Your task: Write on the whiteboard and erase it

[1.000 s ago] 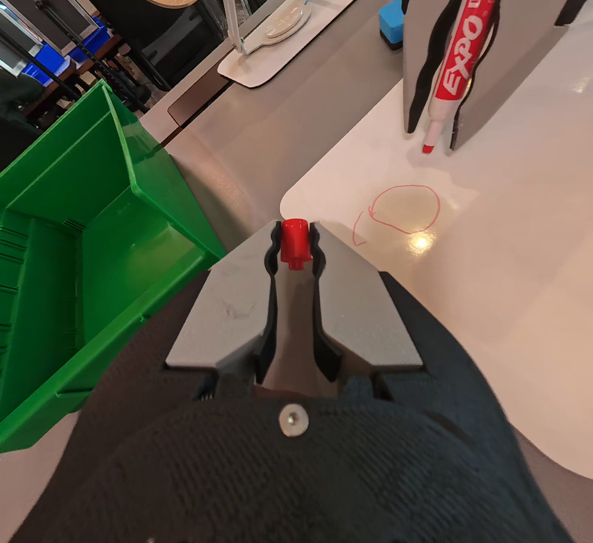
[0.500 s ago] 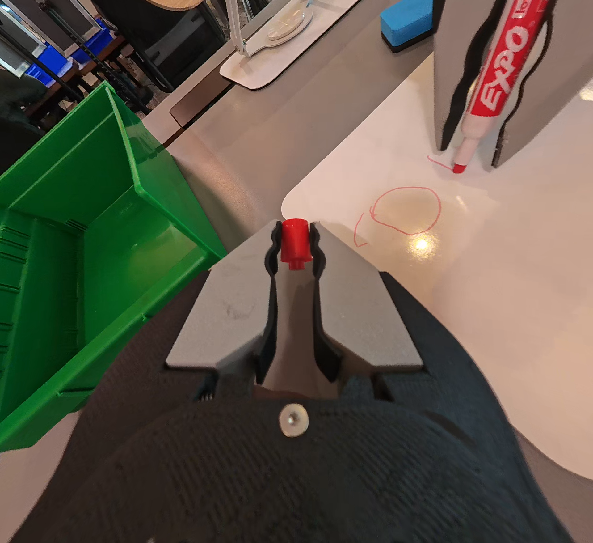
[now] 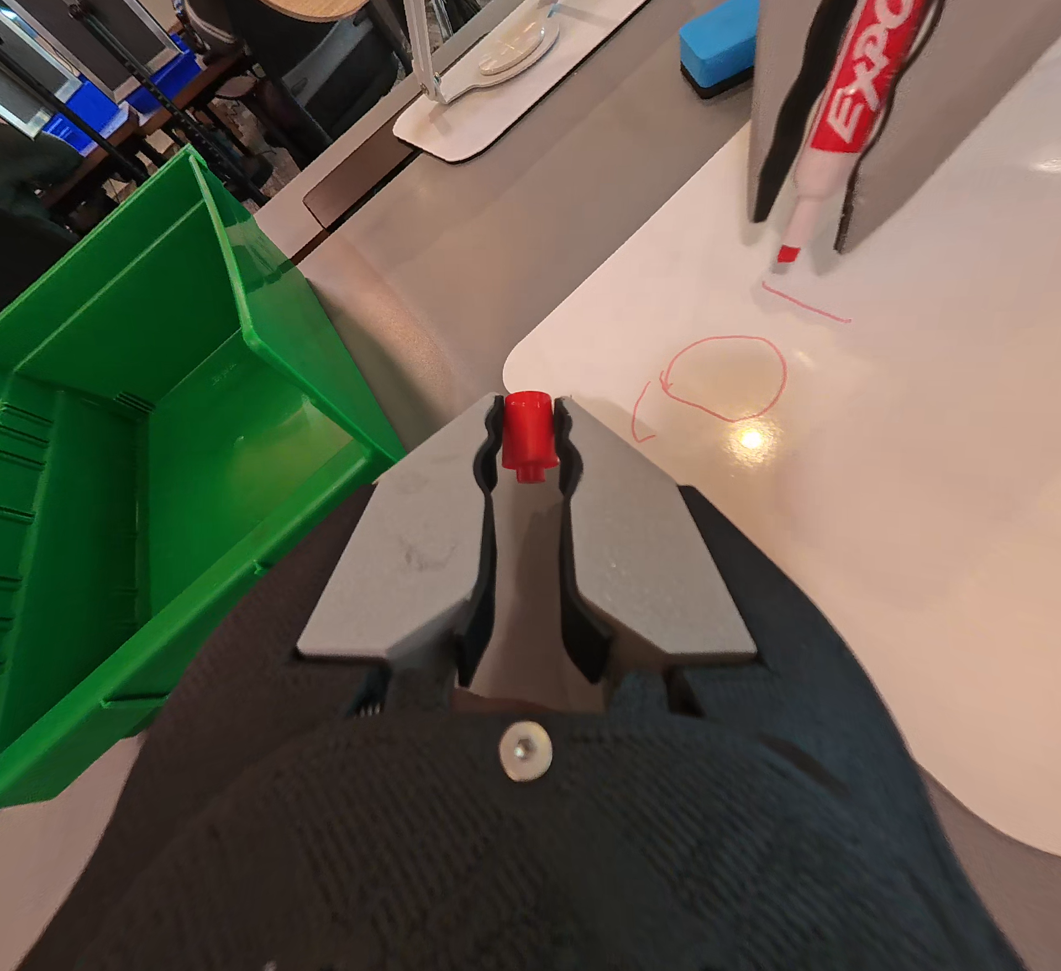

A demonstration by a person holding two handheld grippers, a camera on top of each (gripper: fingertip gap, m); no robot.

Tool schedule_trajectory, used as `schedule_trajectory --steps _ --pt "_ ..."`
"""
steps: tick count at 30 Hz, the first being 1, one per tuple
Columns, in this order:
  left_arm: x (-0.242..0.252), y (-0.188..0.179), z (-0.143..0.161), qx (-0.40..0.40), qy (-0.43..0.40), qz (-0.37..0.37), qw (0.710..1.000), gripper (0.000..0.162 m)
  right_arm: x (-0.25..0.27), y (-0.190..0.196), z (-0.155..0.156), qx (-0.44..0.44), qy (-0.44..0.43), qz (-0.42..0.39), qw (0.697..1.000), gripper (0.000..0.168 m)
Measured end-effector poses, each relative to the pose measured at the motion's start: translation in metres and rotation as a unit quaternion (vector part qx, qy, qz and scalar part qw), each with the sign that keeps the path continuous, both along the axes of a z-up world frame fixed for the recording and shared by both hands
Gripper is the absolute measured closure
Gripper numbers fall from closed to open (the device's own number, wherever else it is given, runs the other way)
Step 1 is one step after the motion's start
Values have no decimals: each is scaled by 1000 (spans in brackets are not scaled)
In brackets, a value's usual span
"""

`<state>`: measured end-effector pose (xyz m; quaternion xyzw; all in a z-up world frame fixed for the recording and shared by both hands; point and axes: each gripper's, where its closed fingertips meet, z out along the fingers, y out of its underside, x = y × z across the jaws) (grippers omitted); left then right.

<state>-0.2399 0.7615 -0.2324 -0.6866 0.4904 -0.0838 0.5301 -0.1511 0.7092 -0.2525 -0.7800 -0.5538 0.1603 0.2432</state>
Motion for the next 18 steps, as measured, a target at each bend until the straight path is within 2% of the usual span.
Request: schedule_trajectory --steps 18 --pt "0 0 -1 -1 1 -1 1000 146 1 9 -14 -1 -11 -12 1000 140"
